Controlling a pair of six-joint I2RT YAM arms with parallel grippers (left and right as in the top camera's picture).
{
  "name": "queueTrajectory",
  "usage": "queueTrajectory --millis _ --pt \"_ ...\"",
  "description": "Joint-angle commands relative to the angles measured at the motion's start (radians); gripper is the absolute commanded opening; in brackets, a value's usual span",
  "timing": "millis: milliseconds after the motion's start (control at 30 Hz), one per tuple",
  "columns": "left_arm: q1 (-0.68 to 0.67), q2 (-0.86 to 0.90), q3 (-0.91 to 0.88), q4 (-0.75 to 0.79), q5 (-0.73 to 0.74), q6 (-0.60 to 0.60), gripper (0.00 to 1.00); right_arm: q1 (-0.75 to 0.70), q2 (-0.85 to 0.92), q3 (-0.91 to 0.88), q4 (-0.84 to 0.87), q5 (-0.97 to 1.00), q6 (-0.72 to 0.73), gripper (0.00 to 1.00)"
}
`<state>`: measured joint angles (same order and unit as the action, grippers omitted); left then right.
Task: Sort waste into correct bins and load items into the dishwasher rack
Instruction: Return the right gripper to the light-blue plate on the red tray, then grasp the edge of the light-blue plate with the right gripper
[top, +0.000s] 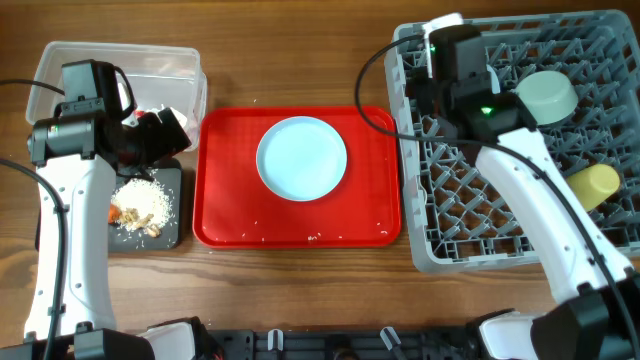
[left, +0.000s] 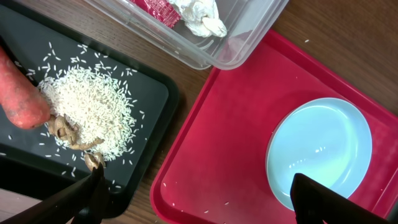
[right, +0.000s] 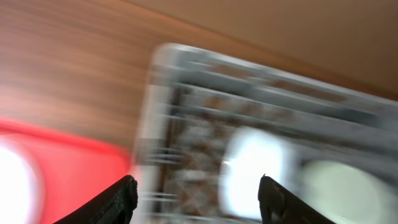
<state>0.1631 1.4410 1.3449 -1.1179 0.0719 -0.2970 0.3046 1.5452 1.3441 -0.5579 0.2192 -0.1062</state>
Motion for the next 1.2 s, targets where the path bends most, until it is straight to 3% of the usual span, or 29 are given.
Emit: queueTrajectory --millis 0,200,300,567,600,700,833,900,967,1167 --pt "-0.002 0.005 0.0 0.003 -0.01 0.002 0.95 0.038 0.016 0.002 -0.012 -0.451 0.123 0.64" --pt "-0.002 0.005 0.0 0.002 -0.01 0.002 0.96 0.219 0.225 0.002 -0.031 -0.349 0.219 0.63" --pt "-0.002 0.005 0.0 0.002 -0.01 0.002 0.95 0.229 0.336 0.002 -0.034 -0.324 0.307 0.54" --pt "-0.002 0.005 0.0 0.003 -0.01 0.001 0.95 0.229 0.479 0.002 -0.052 -0.246 0.406 0.53" --pt "-0.002 0.005 0.0 0.002 -0.01 0.001 0.96 0.229 0.485 0.002 -0.054 -0.248 0.406 0.5" --pt "-0.002 0.005 0.0 0.002 -0.01 0.001 0.96 0.229 0.485 0.002 -0.05 -0.272 0.405 0.17" --pt "-0.002 0.005 0.0 0.002 -0.01 0.001 0.96 0.229 0.485 0.002 -0.053 -0.388 0.406 0.05" --pt "-0.002 0.005 0.0 0.002 -0.01 0.001 0.96 0.229 0.485 0.002 -0.061 -0.404 0.431 0.06" --pt "-0.002 0.005 0.0 0.002 -0.01 0.001 0.96 0.229 0.485 0.002 -0.071 -0.404 0.456 0.13" --pt "-0.002 0.005 0.0 0.002 -0.01 0.001 0.96 0.229 0.495 -0.011 -0.082 -0.4 0.457 0.13"
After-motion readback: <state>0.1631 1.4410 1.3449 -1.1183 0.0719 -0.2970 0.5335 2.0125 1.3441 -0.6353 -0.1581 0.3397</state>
